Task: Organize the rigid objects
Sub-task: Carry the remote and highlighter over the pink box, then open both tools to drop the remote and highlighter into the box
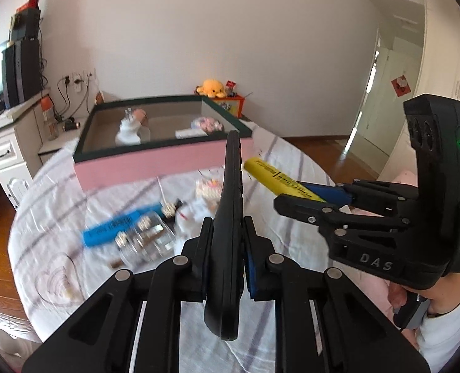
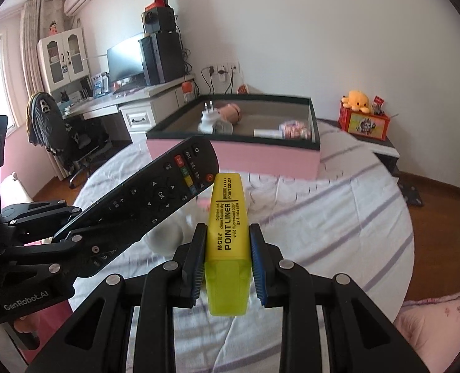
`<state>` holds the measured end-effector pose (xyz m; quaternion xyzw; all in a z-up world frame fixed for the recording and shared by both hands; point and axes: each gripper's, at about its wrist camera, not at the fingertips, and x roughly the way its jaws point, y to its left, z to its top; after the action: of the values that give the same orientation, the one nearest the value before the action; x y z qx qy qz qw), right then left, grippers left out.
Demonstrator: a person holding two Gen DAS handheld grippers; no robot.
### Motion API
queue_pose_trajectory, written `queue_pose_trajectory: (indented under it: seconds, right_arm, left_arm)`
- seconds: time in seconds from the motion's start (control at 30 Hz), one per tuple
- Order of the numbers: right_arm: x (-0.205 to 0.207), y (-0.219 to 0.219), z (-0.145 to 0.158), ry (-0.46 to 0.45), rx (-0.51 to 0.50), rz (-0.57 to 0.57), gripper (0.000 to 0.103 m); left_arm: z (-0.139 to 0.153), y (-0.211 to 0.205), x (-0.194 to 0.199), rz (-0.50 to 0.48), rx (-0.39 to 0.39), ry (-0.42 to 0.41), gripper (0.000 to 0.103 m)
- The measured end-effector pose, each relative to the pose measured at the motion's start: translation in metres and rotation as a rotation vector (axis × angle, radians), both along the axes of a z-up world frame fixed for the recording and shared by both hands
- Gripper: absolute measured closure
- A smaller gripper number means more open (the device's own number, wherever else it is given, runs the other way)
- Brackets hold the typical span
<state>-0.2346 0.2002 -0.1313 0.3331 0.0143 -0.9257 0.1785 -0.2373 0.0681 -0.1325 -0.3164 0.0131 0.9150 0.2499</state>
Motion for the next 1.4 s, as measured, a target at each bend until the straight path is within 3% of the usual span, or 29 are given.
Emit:
queue_pose_trajectory:
  seconds: [0.33, 0.7, 1.07, 1.4]
  right_arm:
    - [-0.04, -0.005, 0.044, 0.067, 0.003, 0.018, 0.076]
    - [-0.142, -0.016, 0.065, 0.059, 0.051, 0.015, 0.076]
    - [-0.257, -0.018, 0.034, -0.061, 0.091, -0.001, 0.076]
    - [-0.306, -0.024, -0.009, -0.205, 0.134, 0.003, 0.076]
  left_arm:
    - [0.043, -0.013, -0.054, 0.05, 0.02, 0.072, 0.086]
    - [0.066, -0.003, -0.161, 0.101, -0.024, 0.071, 0.086]
    - [0.039, 0.035, -0.262, 0.091, -0.108, -0.03, 0.086]
    - [0.002, 0.045, -0.3, 0.124, -0.212, -0.114, 0.086]
